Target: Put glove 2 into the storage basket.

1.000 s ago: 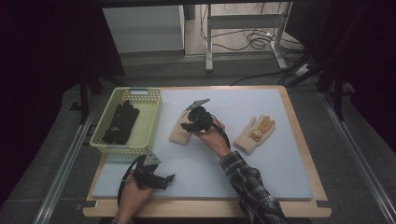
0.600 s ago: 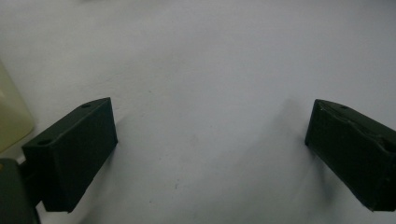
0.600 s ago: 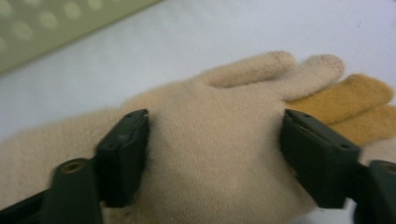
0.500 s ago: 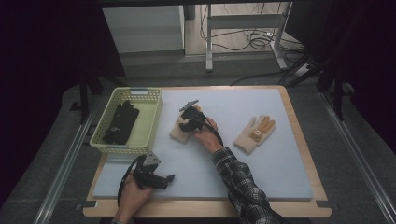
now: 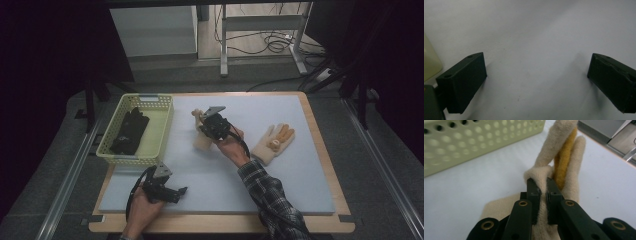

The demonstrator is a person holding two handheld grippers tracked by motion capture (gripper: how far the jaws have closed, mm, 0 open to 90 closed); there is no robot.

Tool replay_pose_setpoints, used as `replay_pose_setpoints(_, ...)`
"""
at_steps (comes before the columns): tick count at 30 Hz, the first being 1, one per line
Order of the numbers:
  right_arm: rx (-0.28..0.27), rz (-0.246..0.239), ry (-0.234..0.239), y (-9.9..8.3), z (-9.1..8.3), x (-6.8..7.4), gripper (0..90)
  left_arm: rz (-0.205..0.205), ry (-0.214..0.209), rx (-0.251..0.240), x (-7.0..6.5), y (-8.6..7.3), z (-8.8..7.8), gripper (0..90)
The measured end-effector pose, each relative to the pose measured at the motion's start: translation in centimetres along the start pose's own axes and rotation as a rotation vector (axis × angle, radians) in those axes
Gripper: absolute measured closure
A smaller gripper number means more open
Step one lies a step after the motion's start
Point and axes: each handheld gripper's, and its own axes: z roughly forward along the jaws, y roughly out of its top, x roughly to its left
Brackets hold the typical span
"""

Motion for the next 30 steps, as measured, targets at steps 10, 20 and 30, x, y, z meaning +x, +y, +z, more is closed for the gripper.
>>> replay_pose_setpoints(10,-0.039,-0.019,0.051,-1.7,-7.0,1.5,83.4,0.002,0.001,-0.002,0.0,0.0,0.0,2.2)
replay_pose_setpoints(20,-0.002,0.015,0.083,-7.5,-9.4,3.0,82.0,-0.002,0.001,-0.005,0.0,0.0,0.0,2.2)
replay_pose_setpoints(30,-0.02,0.032,0.062,-8.8,-9.8,2.1,47.4,0.0,0.002,-0.005,0.0,0.0,0.0,2.3)
